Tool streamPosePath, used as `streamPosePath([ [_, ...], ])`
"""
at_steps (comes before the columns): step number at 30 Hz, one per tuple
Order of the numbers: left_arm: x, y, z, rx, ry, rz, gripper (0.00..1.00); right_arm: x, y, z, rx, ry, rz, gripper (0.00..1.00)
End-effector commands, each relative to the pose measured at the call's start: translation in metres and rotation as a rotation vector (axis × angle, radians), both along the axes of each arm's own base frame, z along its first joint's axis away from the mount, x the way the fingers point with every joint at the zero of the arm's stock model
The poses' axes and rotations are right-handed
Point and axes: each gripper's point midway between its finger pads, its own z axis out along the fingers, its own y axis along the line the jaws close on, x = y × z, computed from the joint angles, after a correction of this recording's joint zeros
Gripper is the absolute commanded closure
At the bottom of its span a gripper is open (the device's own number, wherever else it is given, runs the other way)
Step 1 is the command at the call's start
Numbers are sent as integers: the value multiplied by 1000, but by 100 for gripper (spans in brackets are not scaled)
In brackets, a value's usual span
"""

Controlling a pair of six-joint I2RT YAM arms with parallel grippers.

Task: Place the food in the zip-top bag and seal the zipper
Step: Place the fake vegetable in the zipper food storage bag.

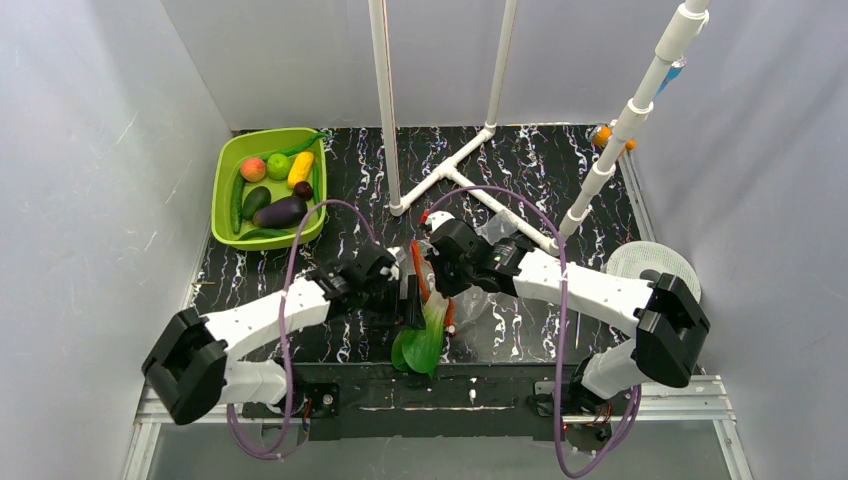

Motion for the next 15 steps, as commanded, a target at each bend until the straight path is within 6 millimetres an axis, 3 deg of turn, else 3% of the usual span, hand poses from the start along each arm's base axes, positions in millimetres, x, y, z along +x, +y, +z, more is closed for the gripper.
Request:
streamPosePath([
  [1, -4, 4, 6, 24, -260, -23, 18, 7, 8, 11, 29, 10, -29, 99],
  [4, -13, -15, 12, -50, -446, -94, 16, 7, 6, 12, 30, 11, -31, 99],
  [5, -16, -20, 7, -2, -507, -153, 12, 5, 4, 11, 30, 14, -32, 99],
  [8, -14, -19, -17, 142, -516, -203, 13, 4, 2, 9, 34, 17, -35, 99],
  [9, -11, -18, -34, 229, -522, -211, 19, 3, 1, 9, 34, 20, -36, 99],
  [10, -10, -18, -37, 239, -521, -210, 24, 2, 0, 10, 35, 21, -36, 99],
  [11, -10, -16, -39, 249, -522, -207, 35, 2, 0, 10, 38, 23, -37, 99],
  [13, -11, -15, -34, 231, -531, -206, 61, -1, -2, 12, 37, 27, -32, 99],
  [15, -13, -15, -22, 171, -553, -205, 72, -3, -5, 15, 32, 22, -23, 99],
])
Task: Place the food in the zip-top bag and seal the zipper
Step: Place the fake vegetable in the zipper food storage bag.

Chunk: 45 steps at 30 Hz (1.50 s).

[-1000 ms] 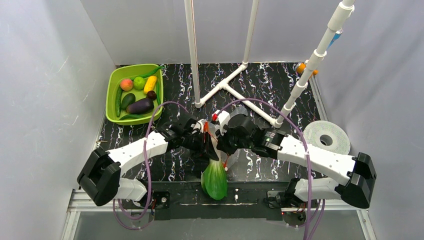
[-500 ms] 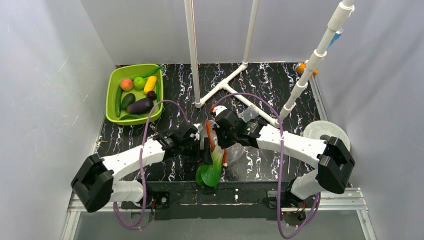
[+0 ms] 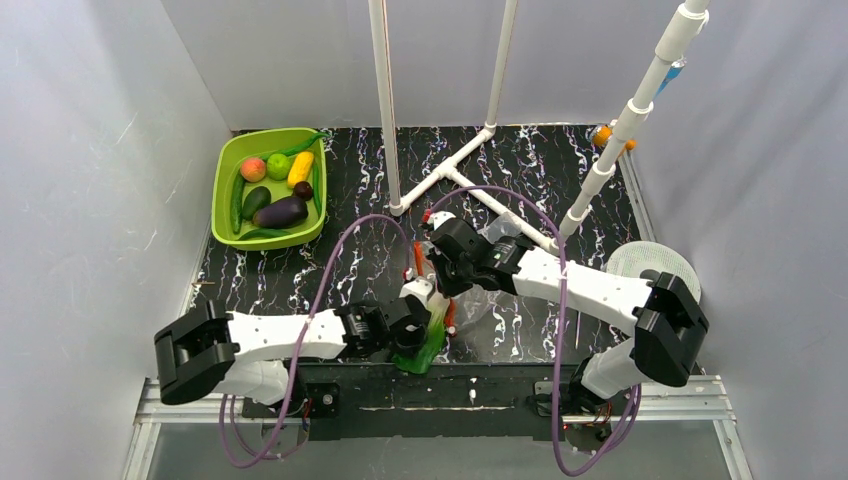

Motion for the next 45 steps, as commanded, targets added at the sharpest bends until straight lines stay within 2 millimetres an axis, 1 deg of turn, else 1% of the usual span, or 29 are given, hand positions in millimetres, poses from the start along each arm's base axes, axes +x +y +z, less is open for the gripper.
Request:
streamPosePath([
  [1, 9, -1, 29, -99, -107, -9, 75, -4, -4, 23, 41, -22, 19, 99],
  [2, 5, -2, 36, -141, -109, -34, 77, -5, -6, 26, 34, -26, 35, 99],
  [3, -1, -4, 48, -205, -117, -67, 78, -6, -8, 30, 24, -31, 50, 99],
  [5, -13, -6, 61, -273, -101, -132, 80, -10, -13, 42, 26, -51, 94, 99],
  [7, -26, -5, 73, -300, -64, -184, 86, -17, -11, 56, 53, -67, 182, 99],
  [10, -48, -11, 99, -345, 19, -275, 89, -23, -14, 77, 66, -95, 259, 99],
  [12, -53, -9, 112, -327, 64, -282, 93, -31, -10, 87, 91, -90, 323, 99],
  [15, -58, -12, 130, -335, 139, -288, 94, -43, -5, 94, 123, -61, 395, 99],
  [17, -57, -16, 146, -378, 184, -262, 95, -51, -1, 96, 145, -36, 438, 99],
  [20, -51, -22, 174, -513, 264, -206, 96, -60, 0, 98, 166, -10, 480, 99],
  [22, -45, -21, 181, -579, 357, -126, 100, -65, 2, 104, 209, -19, 498, 99],
  [24, -42, -22, 187, -640, 432, -97, 100, -69, 7, 112, 277, -38, 502, 99],
  [27, -36, -29, 202, -698, 450, -77, 100, -77, 19, 119, 372, -4, 512, 99],
  [30, -26, -30, 214, -677, 428, -48, 100, -87, 32, 121, 429, 85, 530, 99],
  [32, -19, -26, 218, -650, 406, -8, 100, -90, 36, 123, 451, 114, 535, 99],
  [34, -10, -24, 220, -647, 386, 11, 100, -92, 37, 129, 480, 105, 544, 99],
  [36, -4, -19, 215, -607, 390, 22, 100, -93, 37, 134, 484, 96, 556, 99],
  [38, -5, -18, 213, -559, 422, -41, 100, -93, 34, 135, 471, 101, 561, 99],
  [39, -4, -16, 213, -525, 409, -77, 100, -93, 33, 136, 469, 102, 564, 99],
  [42, 10, -4, 212, -457, 280, -75, 100, -96, 33, 139, 489, 116, 575, 99],
  [45, 25, -1, 216, -504, 197, 26, 100, -98, 36, 144, 528, 139, 573, 99],
])
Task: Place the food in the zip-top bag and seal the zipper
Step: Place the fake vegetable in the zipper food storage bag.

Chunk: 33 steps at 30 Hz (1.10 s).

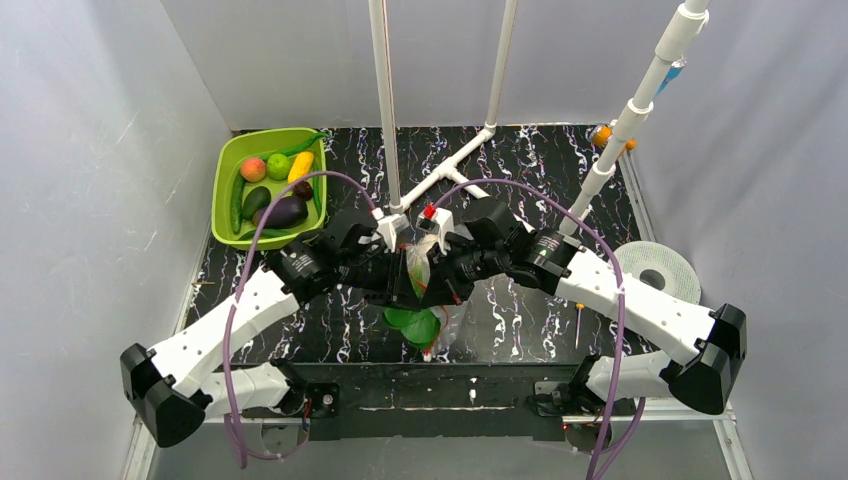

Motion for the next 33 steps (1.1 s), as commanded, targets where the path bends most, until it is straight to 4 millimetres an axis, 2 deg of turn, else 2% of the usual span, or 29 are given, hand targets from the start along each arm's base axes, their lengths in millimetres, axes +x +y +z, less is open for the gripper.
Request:
streamPosePath([
  [1, 30, 3, 31, -90, -206, 133, 100, -18, 12, 30, 120, 63, 77, 99],
  [5, 42, -9, 23, -216, -129, 283, 100, -20, 20, 36, 181, 130, 54, 99],
  [8, 49, -9, 15, -198, -126, 326, 100, -24, 31, 46, 257, 196, 59, 99],
  [11, 53, -3, 13, -167, -149, 350, 97, -16, 36, 47, 269, 243, -21, 99],
  [13, 52, 2, 11, -151, -162, 356, 87, -7, 38, 48, 263, 265, -85, 99],
  [15, 51, 5, 12, -157, -178, 351, 67, -2, 39, 51, 269, 293, -121, 99],
  [21, 38, 17, 16, -107, -206, 295, 43, 5, 36, 66, 315, 312, -176, 99],
  [23, 31, 25, 26, -86, -225, 272, 12, 11, 30, 66, 314, 306, -203, 99],
  [24, 27, 29, 34, -86, -238, 257, 4, 12, 28, 66, 312, 306, -206, 99],
  [28, 15, 43, 65, -110, -312, 234, 2, 15, 17, 54, 289, 310, -217, 99],
  [31, 14, 59, 72, -65, -346, 263, 4, 13, 10, 49, 289, 323, -219, 99],
  [33, 14, 72, 69, 0, -354, 284, 9, 10, 6, 49, 287, 318, -218, 99],
])
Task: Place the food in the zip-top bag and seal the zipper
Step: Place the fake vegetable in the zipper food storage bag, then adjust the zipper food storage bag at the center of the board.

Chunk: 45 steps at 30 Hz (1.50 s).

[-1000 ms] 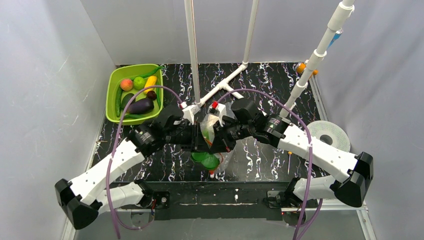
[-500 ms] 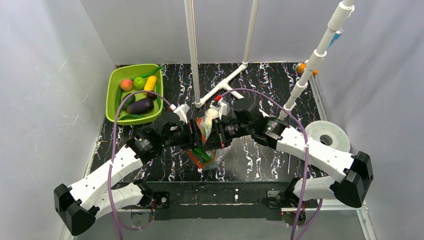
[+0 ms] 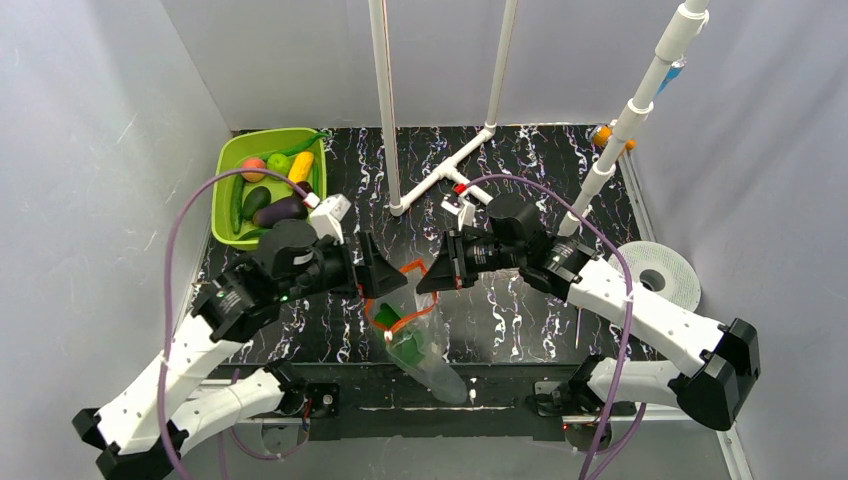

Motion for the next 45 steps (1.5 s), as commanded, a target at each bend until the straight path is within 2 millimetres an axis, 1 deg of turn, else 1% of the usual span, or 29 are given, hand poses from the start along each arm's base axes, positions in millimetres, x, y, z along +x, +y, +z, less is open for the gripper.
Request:
streamPosePath([
  [1, -12, 32, -2, 137, -18, 19, 11, 1, -8, 11, 47, -48, -19, 99],
  [2, -12, 38, -9, 174, -4, 36, 14, 0, -9, 13, 53, -56, -16, 99],
  [4, -11, 43, -18, 205, 7, 56, 23, -3, -12, 16, 60, -67, -10, 99],
  [5, -10, 40, -22, 203, 12, 51, 28, -4, -13, 19, 63, -72, -7, 99],
  [8, -5, 26, -29, 168, 32, 36, 38, -7, -16, 21, 61, -93, 13, 99],
  [9, -2, 21, -31, 161, 40, 32, 40, -8, -16, 22, 58, -101, 19, 99],
  [12, 6, 9, -34, 145, 62, 34, 52, -10, -20, 20, 40, -115, 22, 99],
  [14, 9, 3, -35, 130, 62, 28, 53, -10, -22, 20, 34, -125, 28, 99],
  [17, 13, -5, -42, 125, 71, 16, 56, -12, -24, 18, 32, -136, 30, 99],
  [20, 13, -12, -52, 138, 104, -18, 73, -11, -25, 16, 23, -140, 30, 99],
  [22, 10, -16, -57, 142, 132, -42, 79, -11, -26, 14, 14, -143, 31, 99],
  [23, 8, -16, -58, 139, 140, -52, 80, -11, -26, 13, 11, -144, 28, 99],
  [24, 6, -17, -58, 132, 143, -57, 78, -10, -27, 12, 7, -148, 23, 99],
  [26, 3, -14, -57, 122, 134, -57, 66, -9, -27, 12, 4, -153, 19, 99],
  [27, 2, -12, -55, 119, 124, -53, 62, -9, -27, 11, 2, -154, 20, 99],
  [29, 1, -7, -53, 121, 110, -43, 60, -9, -27, 10, -3, -154, 23, 99],
  [32, -2, 0, -53, 141, 111, -29, 65, -9, -27, 9, -11, -156, 28, 99],
  [35, -5, 2, -57, 151, 123, -33, 71, -10, -28, 10, -9, -161, 31, 99],
  [37, -5, 0, -62, 149, 129, -37, 74, -10, -28, 10, -9, -162, 31, 99],
  [39, -2, -4, -64, 143, 131, -45, 75, -10, -27, 9, -9, -157, 35, 99],
  [41, 0, -10, -65, 144, 134, -63, 79, -11, -27, 9, -10, -151, 40, 99],
  [42, 2, -13, -64, 144, 135, -75, 82, -11, -27, 9, -13, -150, 40, 99],
  [45, 4, -23, -58, 135, 121, -125, 98, -8, -31, 7, -36, -154, 8, 99],
])
